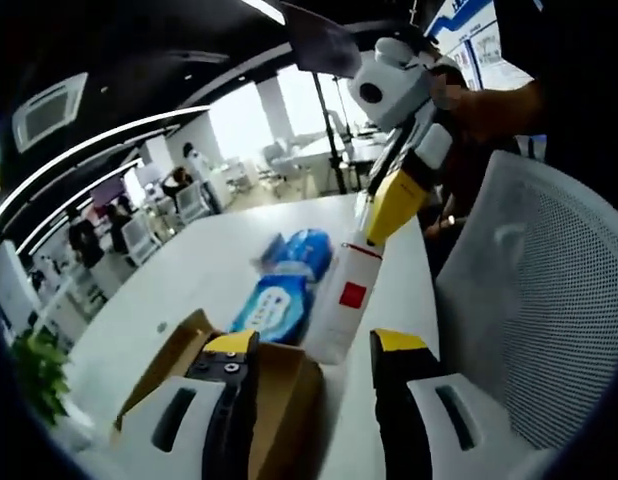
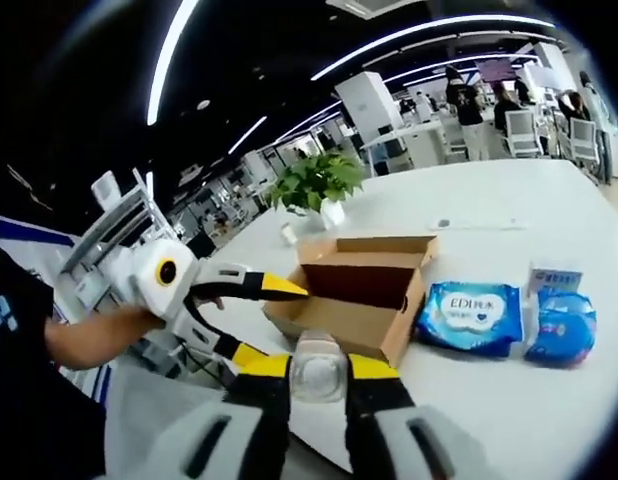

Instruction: Operate the shoe box by opening the lid, removing the specified soft item, and placing it in the target area until the item is outside and the box remains undamaged.

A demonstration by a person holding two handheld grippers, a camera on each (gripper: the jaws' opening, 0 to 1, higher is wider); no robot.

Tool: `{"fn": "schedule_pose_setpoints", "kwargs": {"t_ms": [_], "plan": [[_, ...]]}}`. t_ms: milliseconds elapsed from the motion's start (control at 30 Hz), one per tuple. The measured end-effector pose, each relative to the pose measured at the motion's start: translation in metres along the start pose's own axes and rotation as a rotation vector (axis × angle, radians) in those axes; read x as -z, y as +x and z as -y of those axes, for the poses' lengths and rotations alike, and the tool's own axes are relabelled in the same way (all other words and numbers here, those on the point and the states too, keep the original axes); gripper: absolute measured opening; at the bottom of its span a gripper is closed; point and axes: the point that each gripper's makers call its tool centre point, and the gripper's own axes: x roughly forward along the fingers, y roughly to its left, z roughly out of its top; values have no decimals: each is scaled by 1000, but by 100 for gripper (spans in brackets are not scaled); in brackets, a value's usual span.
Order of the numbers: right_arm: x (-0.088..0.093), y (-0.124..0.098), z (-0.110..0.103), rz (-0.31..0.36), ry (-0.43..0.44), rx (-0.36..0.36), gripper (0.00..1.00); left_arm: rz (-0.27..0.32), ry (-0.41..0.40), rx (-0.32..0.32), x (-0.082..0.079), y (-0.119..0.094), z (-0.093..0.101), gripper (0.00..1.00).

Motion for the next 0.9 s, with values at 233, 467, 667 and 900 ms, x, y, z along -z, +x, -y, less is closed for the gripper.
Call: {"fn": "schedule_pose_setpoints", "kwargs": {"t_ms": [233, 467, 667, 900], "plan": [[-9, -2, 3, -18, -111, -15, 16, 10, -101, -60, 5, -12, -10, 60], [-17, -5, 12, -63, -217, -7, 16, 24, -166, -112, 8, -26, -15, 67], [-24, -8, 20, -99, -308, -2, 16, 28, -217, -129, 12, -34, -13, 76], [-35, -13, 34, -155, -432, 17, 16, 27, -211, -175, 11, -45, -13, 86]]}}
